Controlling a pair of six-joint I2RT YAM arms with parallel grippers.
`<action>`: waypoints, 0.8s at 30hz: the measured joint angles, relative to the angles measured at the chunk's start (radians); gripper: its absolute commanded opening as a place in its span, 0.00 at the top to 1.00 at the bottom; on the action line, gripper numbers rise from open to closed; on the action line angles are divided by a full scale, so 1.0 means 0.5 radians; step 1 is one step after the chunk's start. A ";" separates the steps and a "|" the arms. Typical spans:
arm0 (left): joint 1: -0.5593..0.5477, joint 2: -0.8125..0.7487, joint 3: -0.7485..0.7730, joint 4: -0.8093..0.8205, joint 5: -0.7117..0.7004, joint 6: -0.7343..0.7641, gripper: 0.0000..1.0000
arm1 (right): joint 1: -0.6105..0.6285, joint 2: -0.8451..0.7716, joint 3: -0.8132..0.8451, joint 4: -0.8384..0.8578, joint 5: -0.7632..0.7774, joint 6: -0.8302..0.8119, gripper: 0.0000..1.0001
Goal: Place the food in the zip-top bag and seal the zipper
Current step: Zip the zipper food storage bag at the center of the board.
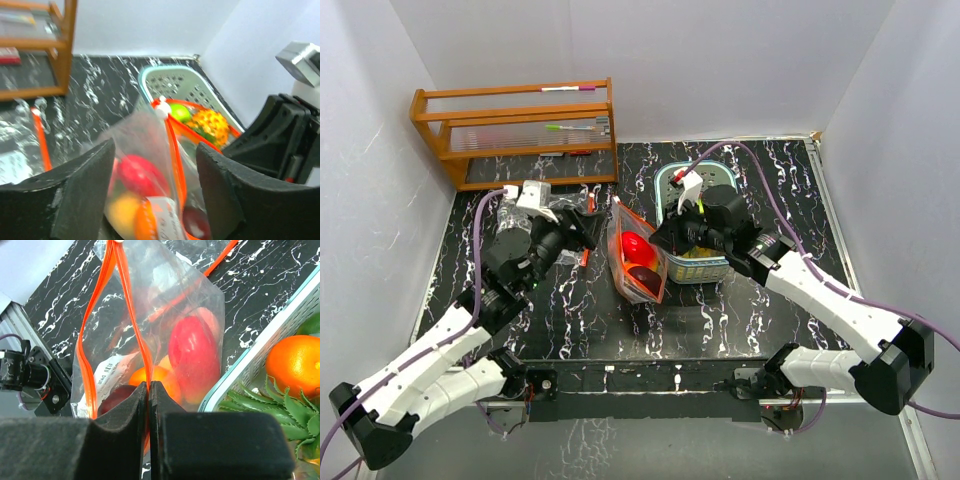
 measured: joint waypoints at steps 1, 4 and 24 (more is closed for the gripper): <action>0.000 0.013 0.024 0.028 -0.029 0.064 0.41 | 0.000 0.000 -0.002 -0.002 -0.010 -0.014 0.92; 0.002 0.089 0.108 0.093 -0.086 0.379 0.48 | -0.008 0.000 -0.013 -0.002 -0.045 -0.053 0.92; 0.640 0.202 -0.199 0.462 1.145 1.711 0.36 | -0.083 0.011 -0.026 -0.018 -0.327 -0.287 0.92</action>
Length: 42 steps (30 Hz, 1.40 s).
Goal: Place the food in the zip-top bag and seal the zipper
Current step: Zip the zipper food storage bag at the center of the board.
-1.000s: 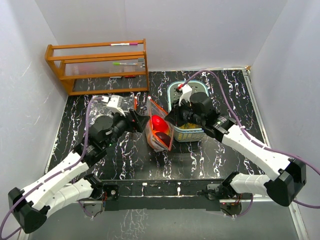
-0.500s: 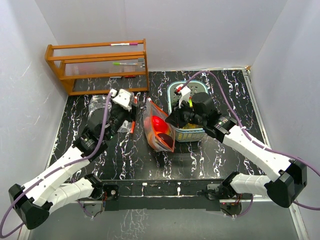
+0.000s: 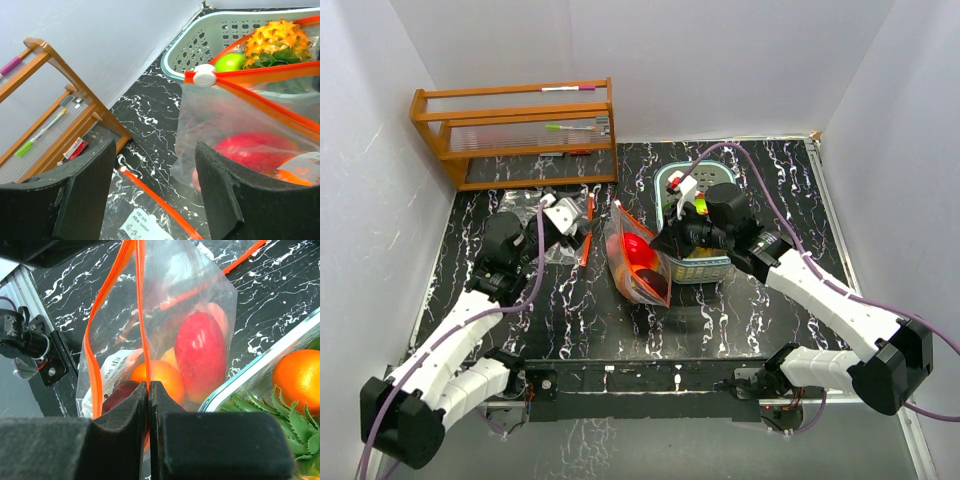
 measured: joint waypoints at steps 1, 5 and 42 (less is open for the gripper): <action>0.057 0.042 0.001 0.047 0.147 -0.011 0.36 | -0.004 0.000 0.000 -0.002 -0.021 -0.015 0.92; 0.264 0.212 0.027 0.171 0.612 -0.072 0.36 | -0.023 0.000 0.000 -0.037 -0.072 -0.059 0.92; 0.248 0.974 0.632 0.294 1.826 -0.217 0.64 | -0.105 0.130 0.169 -0.254 -0.308 -0.318 0.92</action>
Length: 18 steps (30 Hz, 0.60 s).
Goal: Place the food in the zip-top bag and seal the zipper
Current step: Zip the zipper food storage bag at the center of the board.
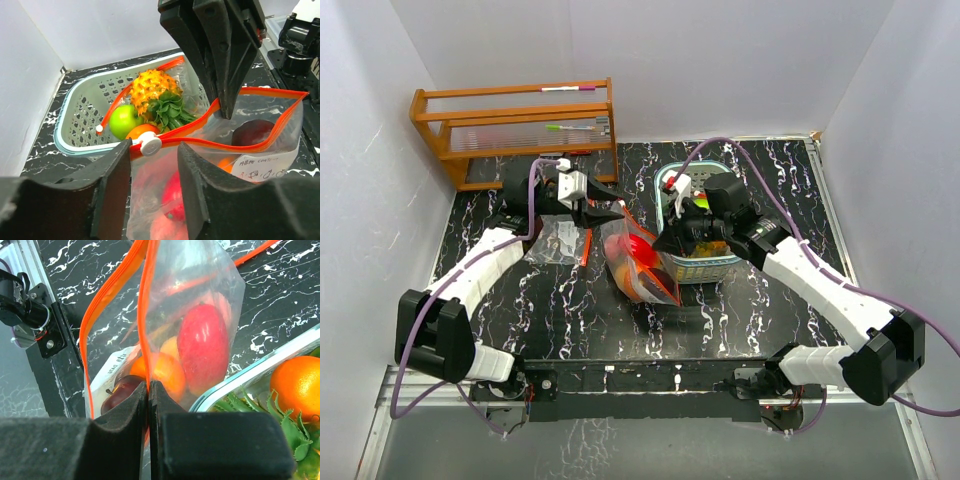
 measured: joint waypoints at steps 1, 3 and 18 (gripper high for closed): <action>-0.002 0.002 0.014 -0.023 0.008 0.003 0.67 | -0.004 0.000 0.000 -0.002 0.000 -0.002 0.92; -0.003 0.004 0.033 -0.072 0.022 0.010 0.69 | -0.008 -0.002 0.000 -0.012 0.000 -0.004 0.92; -0.006 0.095 0.045 -0.129 0.105 -0.123 1.00 | -0.018 -0.003 0.011 -0.047 0.004 -0.007 0.92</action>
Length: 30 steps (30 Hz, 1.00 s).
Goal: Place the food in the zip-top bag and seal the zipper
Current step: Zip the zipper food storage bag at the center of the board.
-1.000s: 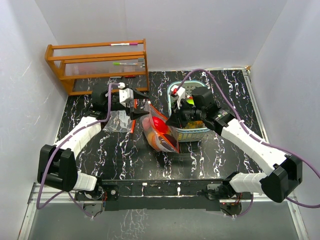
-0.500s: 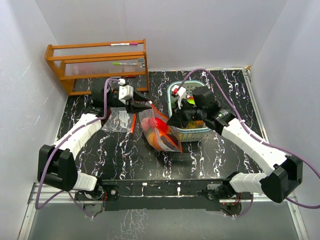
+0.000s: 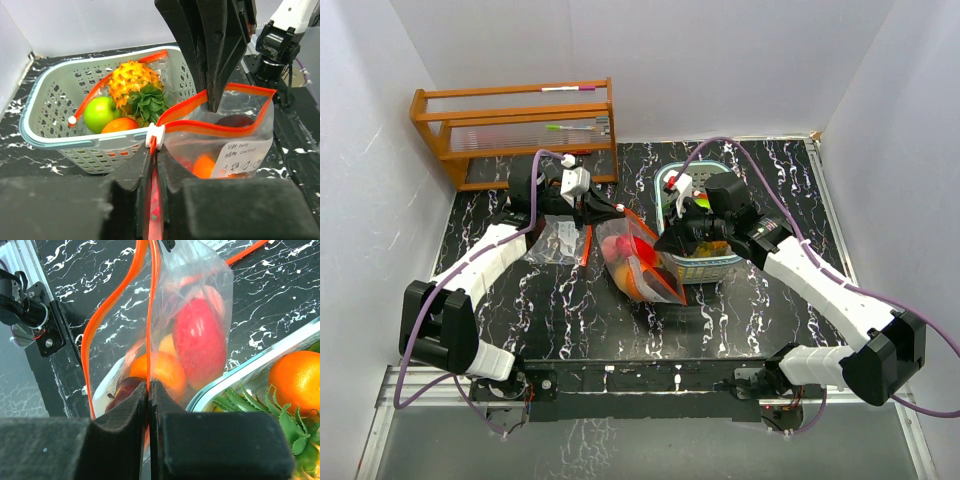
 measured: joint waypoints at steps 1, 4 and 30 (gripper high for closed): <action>-0.001 0.000 0.000 0.005 0.002 -0.012 1.00 | 0.000 -0.001 0.001 0.000 0.003 0.000 0.92; -0.011 0.000 0.000 0.023 0.000 -0.046 1.00 | -0.002 -0.002 0.001 0.000 0.009 0.001 0.92; -0.012 0.099 0.500 -1.115 -0.089 -0.172 1.00 | -0.001 0.238 0.742 -0.026 -0.150 -0.165 0.32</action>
